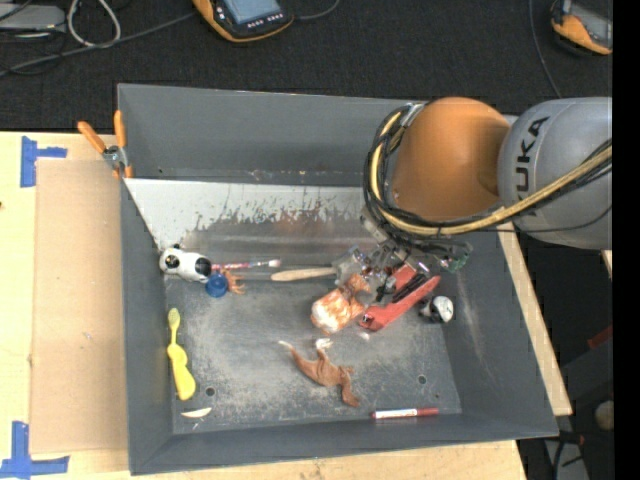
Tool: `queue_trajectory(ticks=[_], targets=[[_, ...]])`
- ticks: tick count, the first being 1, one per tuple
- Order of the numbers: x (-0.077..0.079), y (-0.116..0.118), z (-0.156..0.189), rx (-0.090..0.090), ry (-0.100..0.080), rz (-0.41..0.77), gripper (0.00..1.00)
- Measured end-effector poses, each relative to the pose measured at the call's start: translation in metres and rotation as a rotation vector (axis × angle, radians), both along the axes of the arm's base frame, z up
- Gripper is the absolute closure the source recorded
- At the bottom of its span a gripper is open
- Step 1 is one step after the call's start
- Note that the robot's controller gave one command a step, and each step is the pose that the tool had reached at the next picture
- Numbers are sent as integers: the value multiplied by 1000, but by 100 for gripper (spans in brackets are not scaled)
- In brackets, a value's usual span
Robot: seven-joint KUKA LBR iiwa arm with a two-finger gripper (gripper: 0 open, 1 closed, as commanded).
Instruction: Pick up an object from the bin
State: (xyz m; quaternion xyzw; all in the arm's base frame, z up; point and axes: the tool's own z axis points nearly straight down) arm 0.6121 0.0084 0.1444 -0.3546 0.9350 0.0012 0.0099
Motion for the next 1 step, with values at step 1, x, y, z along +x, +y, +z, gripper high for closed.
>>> queue_trajectory(ticks=[1], targets=[[-3,2,-9,-5,-8,258,100]])
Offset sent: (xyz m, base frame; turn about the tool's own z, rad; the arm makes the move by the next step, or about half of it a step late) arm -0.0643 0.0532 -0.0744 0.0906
